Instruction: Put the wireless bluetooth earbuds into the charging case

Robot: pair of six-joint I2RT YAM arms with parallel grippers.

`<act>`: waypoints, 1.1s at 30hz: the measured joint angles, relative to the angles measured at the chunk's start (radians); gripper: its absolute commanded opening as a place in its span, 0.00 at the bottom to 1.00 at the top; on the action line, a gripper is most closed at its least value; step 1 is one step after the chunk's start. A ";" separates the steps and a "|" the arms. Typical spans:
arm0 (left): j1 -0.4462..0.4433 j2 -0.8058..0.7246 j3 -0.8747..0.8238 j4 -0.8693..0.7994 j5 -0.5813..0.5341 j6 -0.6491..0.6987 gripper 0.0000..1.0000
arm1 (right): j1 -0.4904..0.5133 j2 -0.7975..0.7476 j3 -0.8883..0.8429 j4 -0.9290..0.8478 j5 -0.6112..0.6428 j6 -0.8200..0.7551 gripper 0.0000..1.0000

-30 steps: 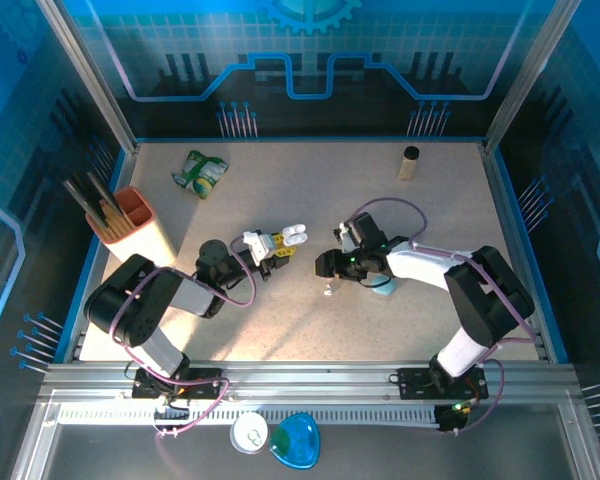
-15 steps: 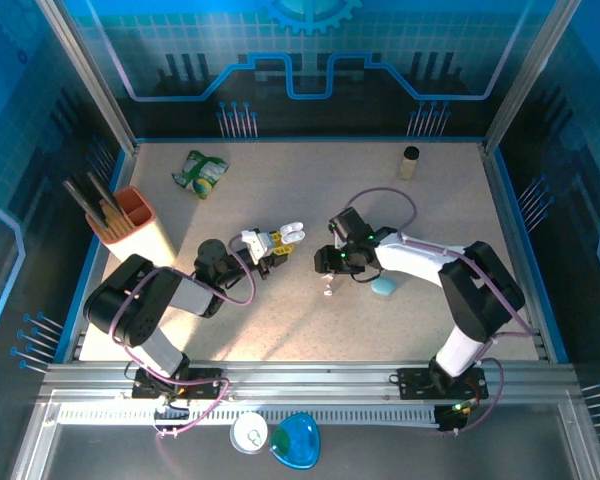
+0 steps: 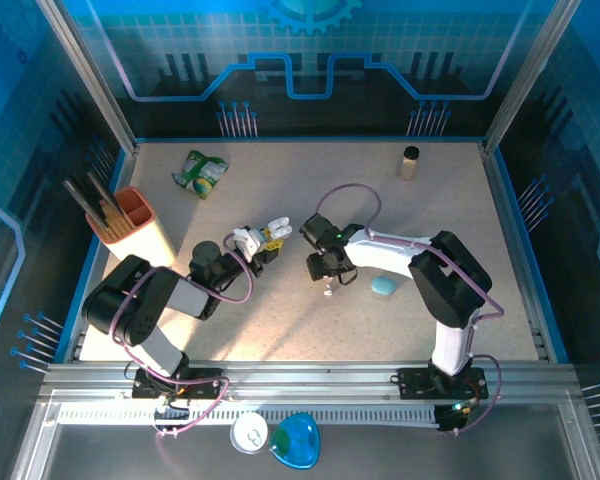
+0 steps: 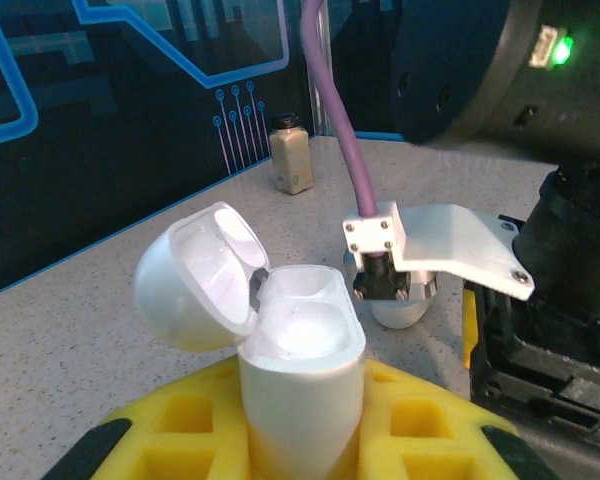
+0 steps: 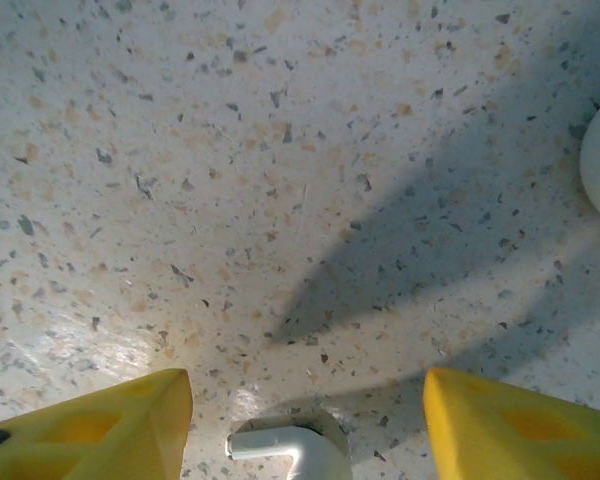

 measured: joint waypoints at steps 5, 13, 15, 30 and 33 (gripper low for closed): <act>0.000 -0.001 0.000 0.000 -0.003 0.000 0.00 | 0.015 0.002 0.001 -0.039 0.034 -0.011 0.64; 0.000 -0.001 0.000 0.000 -0.003 -0.002 0.00 | 0.019 -0.030 -0.027 -0.098 0.058 -0.011 0.63; 0.000 -0.001 0.000 0.000 -0.002 -0.002 0.00 | 0.019 -0.052 -0.037 -0.124 0.068 -0.011 0.63; 0.000 -0.001 0.000 0.000 -0.002 -0.002 0.00 | -0.042 -0.098 -0.037 -0.143 -0.061 0.047 0.61; 0.000 -0.001 0.000 0.000 -0.002 -0.002 0.00 | -0.065 -0.079 -0.019 -0.129 -0.095 0.066 0.56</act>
